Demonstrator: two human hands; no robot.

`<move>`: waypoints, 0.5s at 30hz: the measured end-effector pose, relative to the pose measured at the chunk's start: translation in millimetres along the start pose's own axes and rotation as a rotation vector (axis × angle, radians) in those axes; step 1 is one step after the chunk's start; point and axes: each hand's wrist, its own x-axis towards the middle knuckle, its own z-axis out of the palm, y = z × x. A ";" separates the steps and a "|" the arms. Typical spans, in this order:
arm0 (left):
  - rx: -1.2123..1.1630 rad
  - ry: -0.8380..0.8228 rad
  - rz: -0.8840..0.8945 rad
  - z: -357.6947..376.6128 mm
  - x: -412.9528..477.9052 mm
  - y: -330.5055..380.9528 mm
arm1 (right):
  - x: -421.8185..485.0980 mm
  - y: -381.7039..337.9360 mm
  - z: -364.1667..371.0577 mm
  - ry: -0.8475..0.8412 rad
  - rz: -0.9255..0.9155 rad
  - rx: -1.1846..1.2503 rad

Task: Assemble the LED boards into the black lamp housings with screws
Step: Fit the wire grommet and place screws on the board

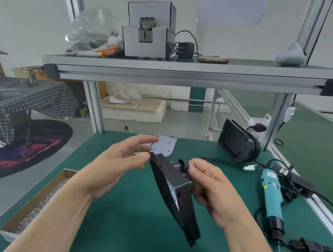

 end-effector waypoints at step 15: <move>-0.540 -0.073 0.023 29.8 -4.1 -34.0 | -3.6 4.4 9.9 -0.115 -0.236 -0.229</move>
